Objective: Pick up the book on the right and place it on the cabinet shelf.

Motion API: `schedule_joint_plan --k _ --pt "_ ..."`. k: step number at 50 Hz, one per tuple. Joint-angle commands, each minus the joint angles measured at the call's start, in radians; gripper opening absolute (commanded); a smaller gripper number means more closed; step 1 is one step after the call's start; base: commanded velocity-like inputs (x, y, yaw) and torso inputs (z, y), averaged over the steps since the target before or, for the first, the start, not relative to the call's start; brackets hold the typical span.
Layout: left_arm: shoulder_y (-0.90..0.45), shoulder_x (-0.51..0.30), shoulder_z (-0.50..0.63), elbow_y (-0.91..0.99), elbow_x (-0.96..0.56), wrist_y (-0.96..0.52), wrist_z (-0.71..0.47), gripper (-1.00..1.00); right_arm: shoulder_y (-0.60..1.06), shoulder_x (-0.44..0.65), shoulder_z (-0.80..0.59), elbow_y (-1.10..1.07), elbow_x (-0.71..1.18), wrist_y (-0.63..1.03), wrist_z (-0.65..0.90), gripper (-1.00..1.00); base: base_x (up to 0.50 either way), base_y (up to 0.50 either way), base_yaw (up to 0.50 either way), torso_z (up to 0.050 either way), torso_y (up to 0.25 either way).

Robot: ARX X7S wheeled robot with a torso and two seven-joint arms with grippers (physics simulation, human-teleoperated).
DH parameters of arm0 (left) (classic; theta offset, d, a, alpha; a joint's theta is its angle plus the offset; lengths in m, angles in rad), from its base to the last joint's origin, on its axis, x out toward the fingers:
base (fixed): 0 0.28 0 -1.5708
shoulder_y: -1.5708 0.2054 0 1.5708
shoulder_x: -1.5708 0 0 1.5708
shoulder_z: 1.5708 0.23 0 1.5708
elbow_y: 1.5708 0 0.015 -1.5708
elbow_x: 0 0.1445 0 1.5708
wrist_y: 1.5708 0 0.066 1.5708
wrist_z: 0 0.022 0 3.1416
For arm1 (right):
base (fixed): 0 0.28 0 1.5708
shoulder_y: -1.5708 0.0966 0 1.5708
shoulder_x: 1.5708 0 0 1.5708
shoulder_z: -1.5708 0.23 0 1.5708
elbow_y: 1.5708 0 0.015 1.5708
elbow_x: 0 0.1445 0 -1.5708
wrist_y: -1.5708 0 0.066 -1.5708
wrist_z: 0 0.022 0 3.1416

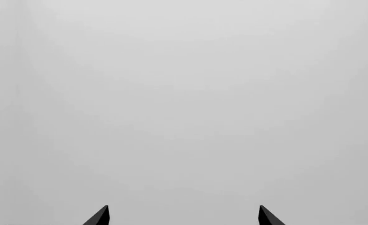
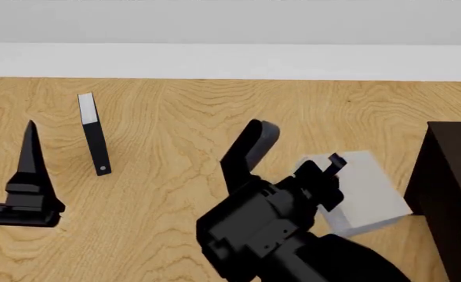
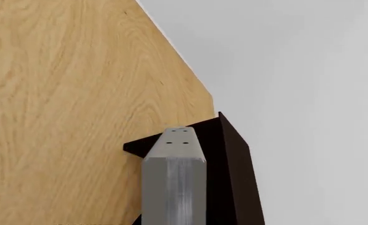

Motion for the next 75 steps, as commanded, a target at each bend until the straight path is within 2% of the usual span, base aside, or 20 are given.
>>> schedule_joint_plan --k 1,25,75 --pt "-0.001 -0.004 -0.015 0.002 -0.020 0.000 -0.003 1.00 0.008 -0.034 -0.082 0.068 -0.063 0.064 0.121 -1.00 0.00 0.00 0.00 0.000 0.000" --pt "-0.006 -0.010 -0.034 -0.007 -0.049 0.003 -0.006 1.00 -0.006 -0.034 -0.081 0.117 -0.156 0.114 0.101 -1.00 0.00 0.00 0.00 0.000 0.001" --pt "-0.008 -0.023 -0.033 0.000 -0.064 0.005 -0.020 1.00 -0.100 -0.034 -0.077 0.148 -0.281 0.039 0.013 -1.00 0.00 0.00 0.00 0.000 0.001"
